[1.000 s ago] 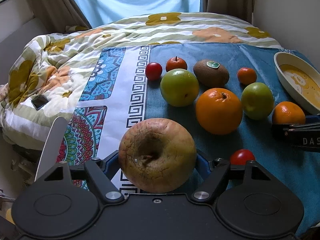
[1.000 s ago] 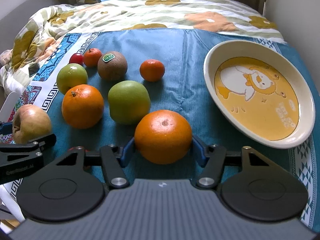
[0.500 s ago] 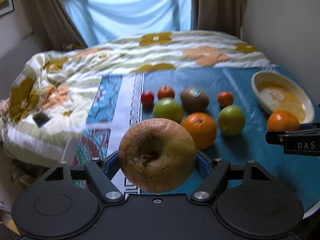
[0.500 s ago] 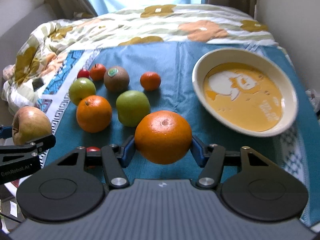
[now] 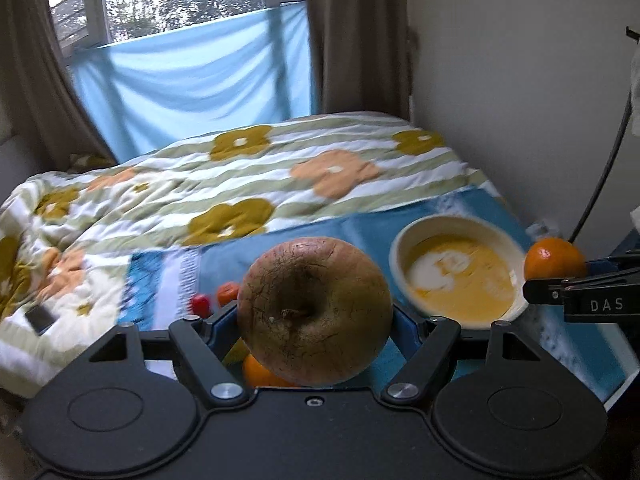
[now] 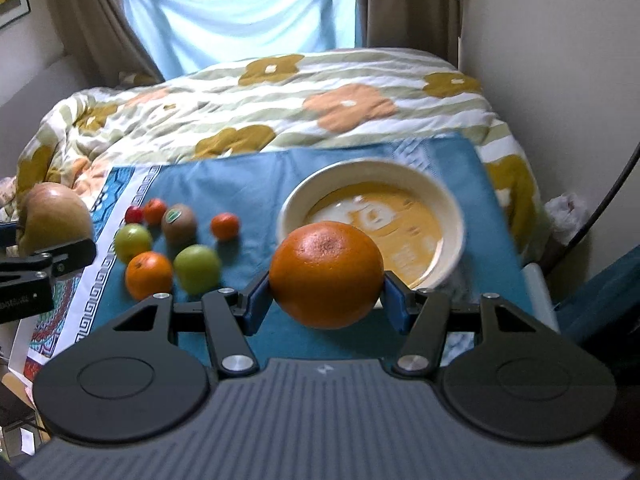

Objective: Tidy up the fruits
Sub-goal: 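Carry the apple and orange to the cream bowl with both grippers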

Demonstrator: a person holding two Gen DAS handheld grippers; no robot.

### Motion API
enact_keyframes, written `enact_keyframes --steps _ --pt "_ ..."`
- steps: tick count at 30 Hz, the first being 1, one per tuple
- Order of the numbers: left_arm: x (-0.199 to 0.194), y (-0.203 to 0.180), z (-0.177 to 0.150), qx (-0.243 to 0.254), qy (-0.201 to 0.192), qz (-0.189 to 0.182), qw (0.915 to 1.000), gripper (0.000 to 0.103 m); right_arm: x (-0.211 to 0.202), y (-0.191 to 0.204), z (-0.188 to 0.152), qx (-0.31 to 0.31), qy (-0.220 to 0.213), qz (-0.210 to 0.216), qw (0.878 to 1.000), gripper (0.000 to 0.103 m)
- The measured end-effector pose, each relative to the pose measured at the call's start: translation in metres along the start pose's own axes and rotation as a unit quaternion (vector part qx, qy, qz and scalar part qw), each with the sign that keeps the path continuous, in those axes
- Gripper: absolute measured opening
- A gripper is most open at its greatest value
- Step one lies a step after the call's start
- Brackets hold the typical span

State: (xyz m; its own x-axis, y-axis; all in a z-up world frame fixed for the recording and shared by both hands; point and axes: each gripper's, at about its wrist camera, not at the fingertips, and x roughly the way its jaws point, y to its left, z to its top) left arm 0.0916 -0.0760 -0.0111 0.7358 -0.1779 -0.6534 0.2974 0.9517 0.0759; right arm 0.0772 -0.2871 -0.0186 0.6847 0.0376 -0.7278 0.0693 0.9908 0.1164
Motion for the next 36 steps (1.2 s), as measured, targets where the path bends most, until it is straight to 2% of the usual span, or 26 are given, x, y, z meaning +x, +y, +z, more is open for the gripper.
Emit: enact_keyframes --steps 7,16,26,34,36 --pt "0.044 -0.051 0.036 0.003 0.002 -0.006 1.0000 0.079 0.015 -0.058 0.034 -0.006 -0.006 0.007 1.000 0.073" --pt "0.132 -0.104 0.064 0.005 0.038 -0.016 0.9991 0.079 0.073 -0.120 0.068 -0.011 0.007 0.030 0.999 0.073" --pt "0.206 -0.150 0.062 0.054 0.071 -0.011 0.9960 0.080 0.123 -0.161 0.079 -0.010 0.034 0.032 0.999 0.073" --pt "0.230 -0.160 0.061 0.069 0.087 -0.013 0.9938 0.080 0.136 -0.174 0.077 -0.001 0.047 0.033 0.998 0.073" --pt "0.228 -0.161 0.062 0.077 0.078 -0.014 0.9938 0.083 0.137 -0.176 0.077 0.000 0.051 0.032 0.998 0.073"
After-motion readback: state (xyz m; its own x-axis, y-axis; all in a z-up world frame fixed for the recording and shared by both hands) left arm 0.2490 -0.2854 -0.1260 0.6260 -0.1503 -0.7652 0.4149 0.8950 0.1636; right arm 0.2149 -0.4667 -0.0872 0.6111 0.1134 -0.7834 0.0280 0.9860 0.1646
